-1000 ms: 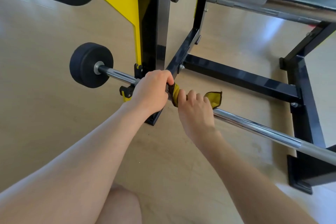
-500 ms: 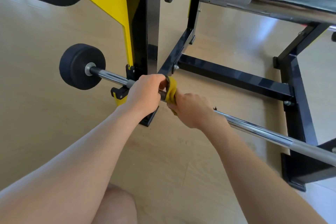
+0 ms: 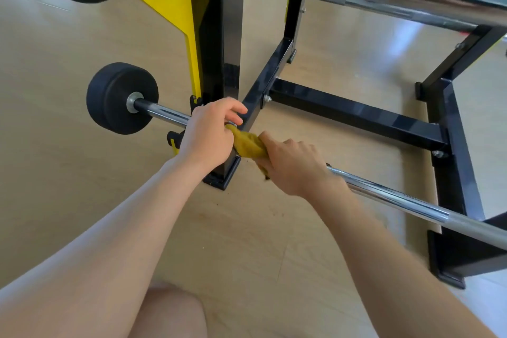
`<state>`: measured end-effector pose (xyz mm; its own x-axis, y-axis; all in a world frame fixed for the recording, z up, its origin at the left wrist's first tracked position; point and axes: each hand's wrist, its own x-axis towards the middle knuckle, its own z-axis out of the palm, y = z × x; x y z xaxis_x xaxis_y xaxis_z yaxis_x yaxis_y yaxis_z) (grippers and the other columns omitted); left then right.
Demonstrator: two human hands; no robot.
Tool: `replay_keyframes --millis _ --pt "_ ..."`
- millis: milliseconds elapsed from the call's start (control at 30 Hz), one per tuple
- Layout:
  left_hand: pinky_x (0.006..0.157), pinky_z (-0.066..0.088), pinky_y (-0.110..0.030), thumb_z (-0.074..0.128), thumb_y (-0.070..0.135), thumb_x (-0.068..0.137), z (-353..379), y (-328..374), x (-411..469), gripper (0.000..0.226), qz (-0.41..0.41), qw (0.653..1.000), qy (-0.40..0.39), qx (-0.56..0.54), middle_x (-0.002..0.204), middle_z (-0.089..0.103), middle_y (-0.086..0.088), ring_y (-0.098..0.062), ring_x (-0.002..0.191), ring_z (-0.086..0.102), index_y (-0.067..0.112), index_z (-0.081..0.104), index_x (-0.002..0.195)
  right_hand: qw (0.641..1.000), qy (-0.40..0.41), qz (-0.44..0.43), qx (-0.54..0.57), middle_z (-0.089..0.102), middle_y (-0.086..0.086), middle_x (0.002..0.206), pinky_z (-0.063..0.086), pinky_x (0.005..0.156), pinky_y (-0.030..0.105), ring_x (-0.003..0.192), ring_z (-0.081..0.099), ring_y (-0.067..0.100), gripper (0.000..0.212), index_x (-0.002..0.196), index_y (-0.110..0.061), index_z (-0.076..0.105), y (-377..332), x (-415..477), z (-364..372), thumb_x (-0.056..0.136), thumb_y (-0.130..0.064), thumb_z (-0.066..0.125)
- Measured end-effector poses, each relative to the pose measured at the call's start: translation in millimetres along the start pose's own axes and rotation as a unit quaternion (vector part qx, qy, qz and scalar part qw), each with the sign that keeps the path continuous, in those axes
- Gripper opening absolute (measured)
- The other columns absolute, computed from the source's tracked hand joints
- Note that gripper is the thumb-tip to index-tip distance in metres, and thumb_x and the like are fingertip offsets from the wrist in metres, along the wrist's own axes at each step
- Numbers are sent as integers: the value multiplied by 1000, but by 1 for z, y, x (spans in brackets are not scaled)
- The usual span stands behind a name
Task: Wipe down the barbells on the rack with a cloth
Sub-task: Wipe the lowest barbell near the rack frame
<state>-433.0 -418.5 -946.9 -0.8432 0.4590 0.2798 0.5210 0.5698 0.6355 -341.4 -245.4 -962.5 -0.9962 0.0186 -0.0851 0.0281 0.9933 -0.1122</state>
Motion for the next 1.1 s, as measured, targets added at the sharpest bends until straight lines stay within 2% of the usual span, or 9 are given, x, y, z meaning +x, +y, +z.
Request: replay_keyframes --millis 100,167,267,467,600,700,800,900,1100 --pt "83 42 0 61 -7 94 -2 0 -1 43 5 1000 12 7 111 71 7 -2 100 63 19 68 129 994 -58 91 24 62 1 79 52 67 36 69 62 18 71 89 -18 55 -17 24 -14 99 -79 20" --pt "77 41 0 60 -7 95 -4 2 1 41 4 999 28 15 111 70 7 -3 99 62 18 70 126 994 -100 48 -22 58 2 84 45 65 34 74 60 18 64 98 -17 55 -24 39 -24 103 -72 23" --pt "82 42 -6 55 -4 98 -4 5 4 37 -10 998 54 15 107 72 9 -3 99 64 21 72 119 996 -8 -55 -72 53 -1 93 37 58 30 75 55 17 18 119 -19 48 -39 36 -8 107 -33 49" --pt "79 38 4 50 -1 101 3 10 -2 35 9 999 49 19 107 71 9 -2 98 63 19 73 119 981 154 8 -120 59 8 106 52 80 42 91 60 26 44 136 -15 45 -28 -19 30 100 -31 63" --pt "81 39 -3 54 0 100 5 5 0 33 -1 999 34 26 107 72 7 -6 100 65 20 74 118 988 -67 140 22 60 -4 75 49 61 30 66 59 14 59 88 -23 56 21 -18 -13 91 -82 46" --pt "82 41 -7 55 1 100 9 10 -1 32 3 999 21 25 106 71 7 -5 99 64 21 74 116 977 -188 93 26 58 -3 79 46 69 29 70 55 12 43 90 -24 58 13 19 -35 93 -66 62" --pt "87 52 -19 51 2 101 11 15 3 33 -2 999 30 14 108 71 8 -5 100 64 21 73 118 998 -19 22 -52 56 -3 84 50 66 33 70 55 16 23 115 -15 56 -26 33 -3 99 -29 64" --pt "86 51 -17 50 5 103 14 19 1 31 8 999 36 11 104 73 6 -5 96 67 18 72 119 985 124 -17 -119 57 2 92 40 57 34 68 49 19 32 125 -17 47 -34 6 18 99 -25 64" --pt "86 51 -13 54 -2 98 22 3 10 28 -48 992 114 -3 82 65 17 5 77 61 14 75 109 983 -163 88 -9 57 -2 89 47 73 34 84 59 18 31 115 -15 52 15 -9 -30 105 -44 57"
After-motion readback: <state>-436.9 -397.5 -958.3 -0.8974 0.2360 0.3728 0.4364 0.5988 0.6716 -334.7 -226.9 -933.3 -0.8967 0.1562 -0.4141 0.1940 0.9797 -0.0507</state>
